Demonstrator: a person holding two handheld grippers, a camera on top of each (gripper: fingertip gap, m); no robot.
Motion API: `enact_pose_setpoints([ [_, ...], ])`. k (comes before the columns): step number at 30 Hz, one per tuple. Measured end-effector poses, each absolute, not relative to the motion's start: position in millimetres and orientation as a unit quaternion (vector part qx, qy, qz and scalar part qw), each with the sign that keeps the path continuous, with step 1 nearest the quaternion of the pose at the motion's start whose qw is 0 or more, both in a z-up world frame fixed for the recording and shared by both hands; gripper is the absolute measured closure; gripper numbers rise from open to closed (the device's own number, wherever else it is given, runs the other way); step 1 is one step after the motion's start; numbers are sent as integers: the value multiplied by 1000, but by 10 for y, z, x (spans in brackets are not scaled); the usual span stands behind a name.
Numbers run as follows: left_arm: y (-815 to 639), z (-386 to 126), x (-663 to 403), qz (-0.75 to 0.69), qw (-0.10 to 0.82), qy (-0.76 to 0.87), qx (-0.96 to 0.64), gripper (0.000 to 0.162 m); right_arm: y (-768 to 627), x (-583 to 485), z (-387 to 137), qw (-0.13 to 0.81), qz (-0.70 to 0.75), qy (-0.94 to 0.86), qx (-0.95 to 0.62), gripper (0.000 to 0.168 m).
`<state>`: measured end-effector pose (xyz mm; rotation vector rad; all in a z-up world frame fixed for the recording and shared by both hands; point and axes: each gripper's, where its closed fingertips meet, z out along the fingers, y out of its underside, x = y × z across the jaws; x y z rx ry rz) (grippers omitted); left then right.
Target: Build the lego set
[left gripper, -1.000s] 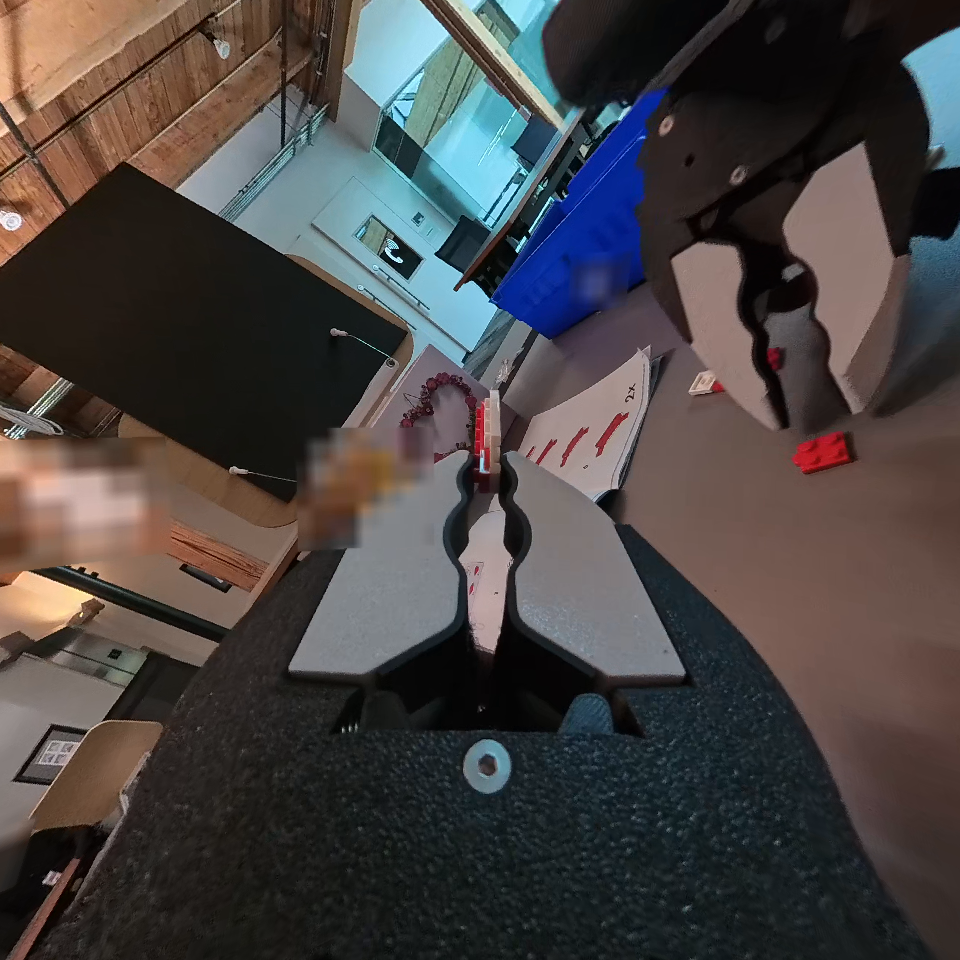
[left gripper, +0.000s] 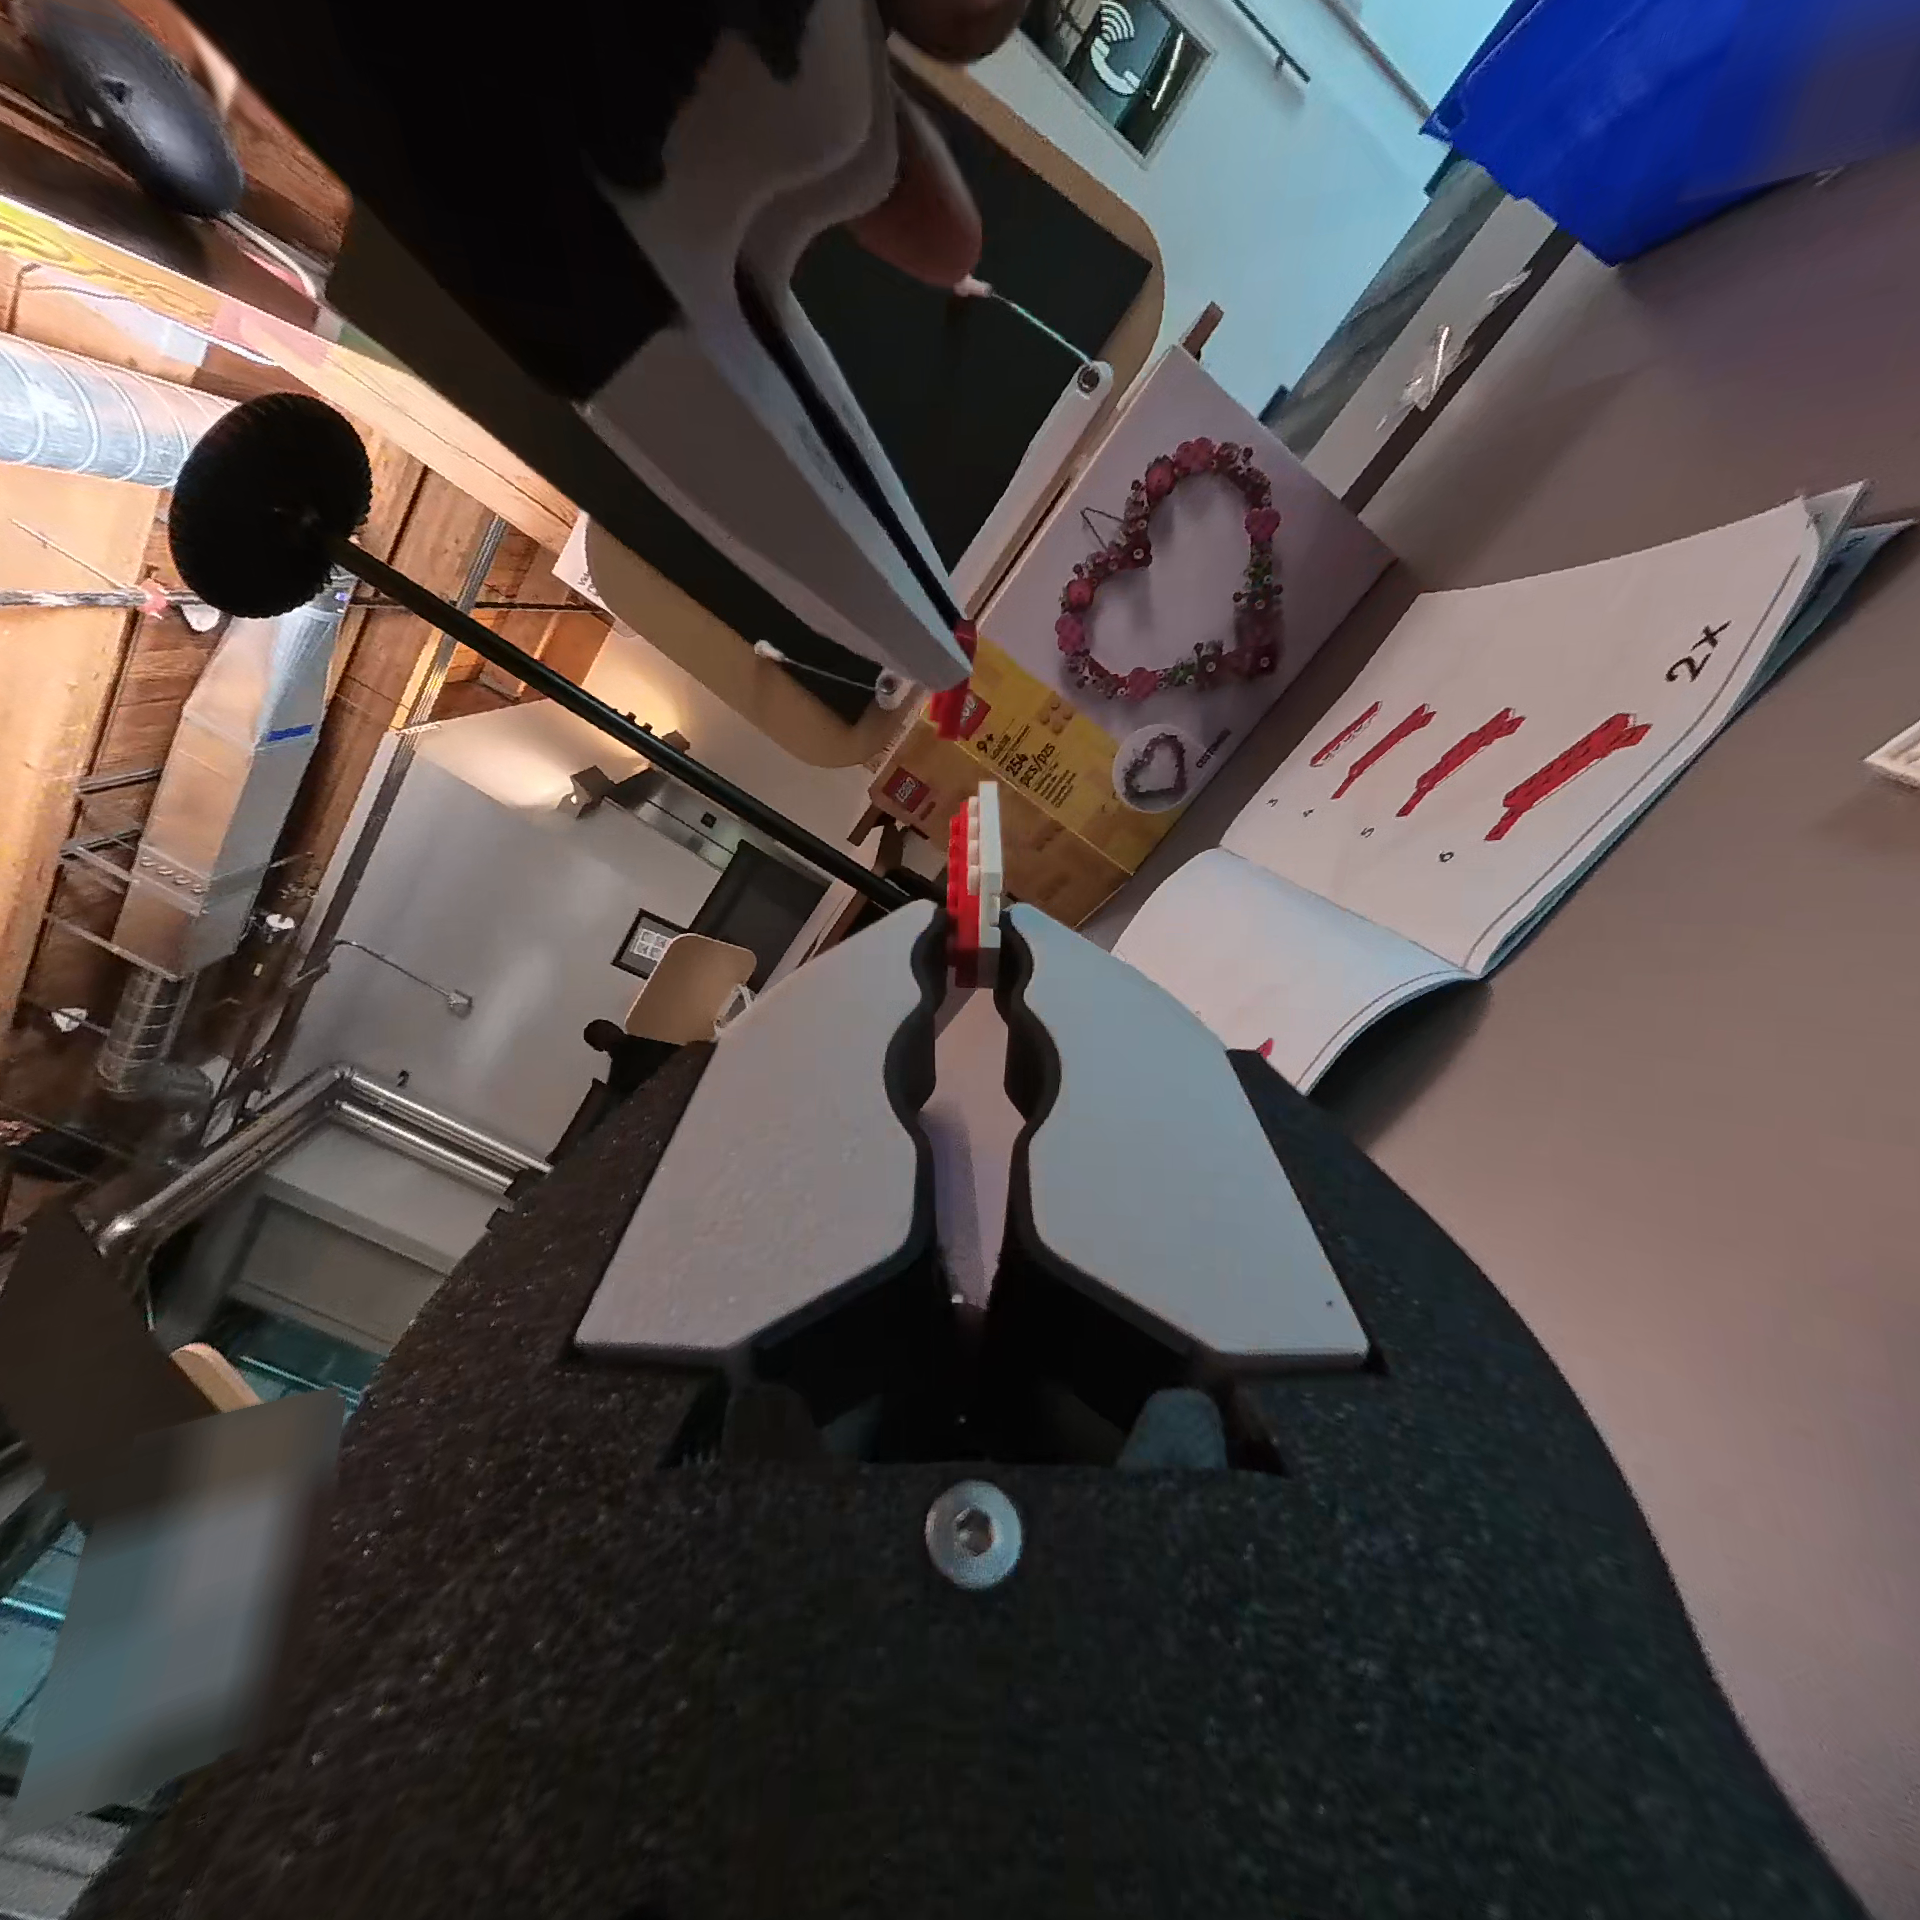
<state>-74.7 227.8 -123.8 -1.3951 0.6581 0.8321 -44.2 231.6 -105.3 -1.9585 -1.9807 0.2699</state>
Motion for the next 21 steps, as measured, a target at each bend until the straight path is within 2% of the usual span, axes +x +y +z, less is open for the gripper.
enact_pose_setpoints([
  [21,2236,-1224,-794,377,645,280,-603,154,2217,-616,-1134,159,36,-705,-690,152],
])
